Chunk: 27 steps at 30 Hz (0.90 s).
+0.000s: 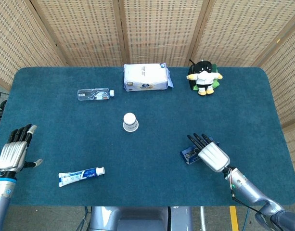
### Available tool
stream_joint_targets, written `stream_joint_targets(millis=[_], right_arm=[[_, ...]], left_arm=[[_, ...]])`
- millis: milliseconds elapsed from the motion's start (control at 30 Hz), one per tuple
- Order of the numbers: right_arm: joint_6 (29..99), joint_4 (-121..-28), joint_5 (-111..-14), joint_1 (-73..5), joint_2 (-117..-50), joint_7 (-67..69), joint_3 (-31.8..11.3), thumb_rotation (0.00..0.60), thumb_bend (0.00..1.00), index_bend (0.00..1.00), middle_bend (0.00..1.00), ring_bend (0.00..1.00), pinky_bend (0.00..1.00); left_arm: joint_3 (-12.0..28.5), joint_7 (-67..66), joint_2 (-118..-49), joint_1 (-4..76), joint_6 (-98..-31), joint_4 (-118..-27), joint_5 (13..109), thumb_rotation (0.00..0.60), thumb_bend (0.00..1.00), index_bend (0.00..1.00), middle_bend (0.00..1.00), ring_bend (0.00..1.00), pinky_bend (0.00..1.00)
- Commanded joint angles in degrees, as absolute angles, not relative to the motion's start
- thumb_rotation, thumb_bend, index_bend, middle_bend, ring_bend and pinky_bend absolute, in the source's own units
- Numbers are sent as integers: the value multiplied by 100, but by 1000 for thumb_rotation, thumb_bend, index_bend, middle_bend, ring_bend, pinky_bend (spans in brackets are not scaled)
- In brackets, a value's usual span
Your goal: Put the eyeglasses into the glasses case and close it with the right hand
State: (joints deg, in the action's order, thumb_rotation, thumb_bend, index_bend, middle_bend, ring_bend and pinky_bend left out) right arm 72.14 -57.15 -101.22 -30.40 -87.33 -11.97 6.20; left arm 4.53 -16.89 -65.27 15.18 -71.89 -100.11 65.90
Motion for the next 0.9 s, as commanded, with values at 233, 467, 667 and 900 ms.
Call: stream_joint_targets(millis=[233,467,667,900], right_arm=[[6878,-5842,-10154,-3298,-8753,-1648,494,600,563,709,19,0,170],[6696,-5927,-10094,-3363,-8768,-1844,452,600,559,709,19,0,170],[6674,-5931,-10068,-3380,-8820,-1918,417,600,541,639,19,0,170],[6930,-5805,-10133,-3335,-8962,-1786,394,600,401,272,19,0,171]], left_arm=[[448,-1701,-6530,1525,-7176,-10019,6582,600,0,0,0,0,0],[452,-1685,-6519,1529,-7163,-10017,6571,600,0,0,0,0,0],[456,-1669,-6511,1528,-7165,-10013,6569,600,0,0,0,0,0],[453,-1661,-6510,1533,-7148,-10005,6563,600,0,0,0,0,0]])
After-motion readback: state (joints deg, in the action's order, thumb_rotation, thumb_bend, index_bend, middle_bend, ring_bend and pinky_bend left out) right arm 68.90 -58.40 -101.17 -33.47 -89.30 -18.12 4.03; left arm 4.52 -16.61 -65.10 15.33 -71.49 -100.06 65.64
